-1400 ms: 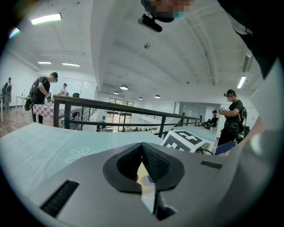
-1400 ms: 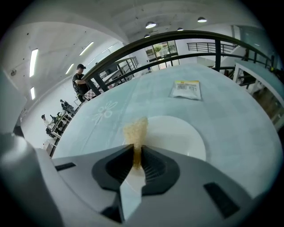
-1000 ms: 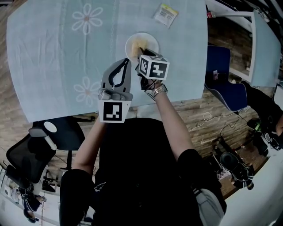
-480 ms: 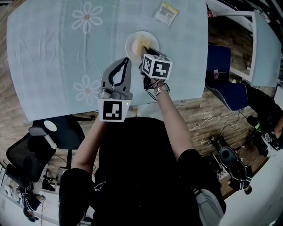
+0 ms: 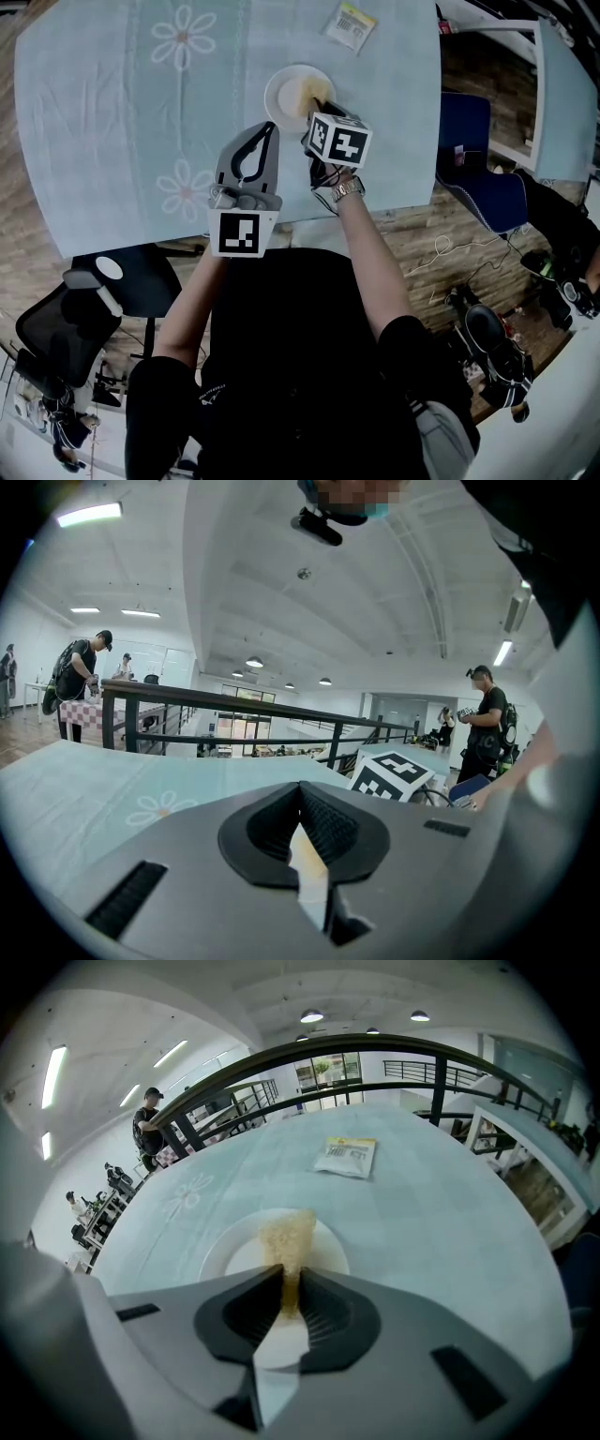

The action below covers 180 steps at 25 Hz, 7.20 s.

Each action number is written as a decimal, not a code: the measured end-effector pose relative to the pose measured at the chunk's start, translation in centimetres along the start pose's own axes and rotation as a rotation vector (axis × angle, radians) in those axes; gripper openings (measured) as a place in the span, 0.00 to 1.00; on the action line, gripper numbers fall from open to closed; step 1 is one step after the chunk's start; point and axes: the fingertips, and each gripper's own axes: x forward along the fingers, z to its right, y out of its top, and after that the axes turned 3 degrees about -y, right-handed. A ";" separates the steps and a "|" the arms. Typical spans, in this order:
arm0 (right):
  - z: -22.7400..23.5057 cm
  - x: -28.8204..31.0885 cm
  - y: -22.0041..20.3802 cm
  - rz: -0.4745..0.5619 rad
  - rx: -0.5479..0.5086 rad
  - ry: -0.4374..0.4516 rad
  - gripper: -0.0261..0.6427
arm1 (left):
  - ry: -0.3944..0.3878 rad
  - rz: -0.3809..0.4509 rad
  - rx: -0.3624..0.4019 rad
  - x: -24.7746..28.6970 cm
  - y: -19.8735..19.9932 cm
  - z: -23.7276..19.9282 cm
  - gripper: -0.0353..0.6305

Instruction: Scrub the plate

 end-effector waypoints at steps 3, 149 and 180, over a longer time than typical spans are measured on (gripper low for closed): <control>0.6 -0.2 0.1 0.001 -0.002 -0.015 0.12 | -0.007 -0.005 0.014 0.1 0.0 0.1 0.07; -1.6 -4.4 -5.6 -0.056 0.040 0.066 0.12 | -0.055 0.011 0.078 -3.5 -0.1 4.6 0.07; 4.1 -17.2 -2.1 0.217 -0.049 0.053 0.12 | -0.115 0.041 0.144 -4.0 3.0 11.2 0.07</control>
